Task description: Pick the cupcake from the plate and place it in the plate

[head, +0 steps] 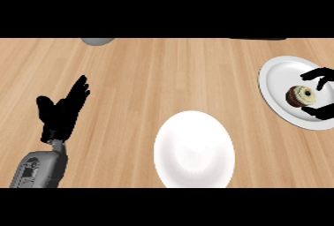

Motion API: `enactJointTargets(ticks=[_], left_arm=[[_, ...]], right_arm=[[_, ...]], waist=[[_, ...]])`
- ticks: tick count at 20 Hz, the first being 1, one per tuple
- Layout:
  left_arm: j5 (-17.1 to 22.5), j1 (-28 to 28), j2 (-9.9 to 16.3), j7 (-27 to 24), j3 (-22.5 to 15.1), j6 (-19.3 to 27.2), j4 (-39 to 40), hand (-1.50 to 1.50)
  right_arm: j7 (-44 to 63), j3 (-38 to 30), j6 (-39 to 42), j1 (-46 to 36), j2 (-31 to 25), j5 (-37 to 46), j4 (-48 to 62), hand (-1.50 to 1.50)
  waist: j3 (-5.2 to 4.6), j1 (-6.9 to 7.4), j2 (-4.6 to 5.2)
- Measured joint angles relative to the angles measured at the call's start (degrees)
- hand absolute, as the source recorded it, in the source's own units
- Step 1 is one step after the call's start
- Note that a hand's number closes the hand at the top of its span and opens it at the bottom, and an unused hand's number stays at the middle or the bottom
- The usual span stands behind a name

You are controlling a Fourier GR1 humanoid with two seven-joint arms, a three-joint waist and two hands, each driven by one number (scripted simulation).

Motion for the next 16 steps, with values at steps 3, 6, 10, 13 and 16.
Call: enactJointTargets(ticks=[3, 6, 10, 13, 16], left_arm=[[-0.17, -0.09, -0.15, 0.31, -0.14, 0.14, -0.37, 0.00], [0.32, 0.27, 0.38, -0.04, 0.45, -0.51, -0.31, 0.00], [0.62, 1.01, 0.76, 0.50, 0.94, -0.61, -0.93, 0.00], [0.36, 1.68, 0.45, -0.28, 1.10, -0.11, -0.75, 0.00], [0.36, 1.18, 0.66, -0.11, 1.43, -0.06, -0.29, 0.00]], right_arm=[[-5.69, -0.73, 0.71, -1.78, -0.77, 0.17, 4.73, -1.50], [-11.15, -2.65, 0.76, -3.20, -0.85, -1.31, 6.72, -1.50], [-16.18, -5.89, 5.73, -4.63, -0.91, -5.77, 6.74, -1.50], [-15.58, -7.75, 9.29, -5.41, -1.33, -9.16, 6.72, -1.50], [-12.10, -9.30, 14.15, -6.87, -2.39, -12.19, 8.12, -1.50]], waist=[[0.05, 0.12, 0.09], [0.08, -0.01, 0.07], [0.03, -0.74, -0.30], [-0.04, -1.39, -0.54], [-0.10, -1.75, -0.65]])
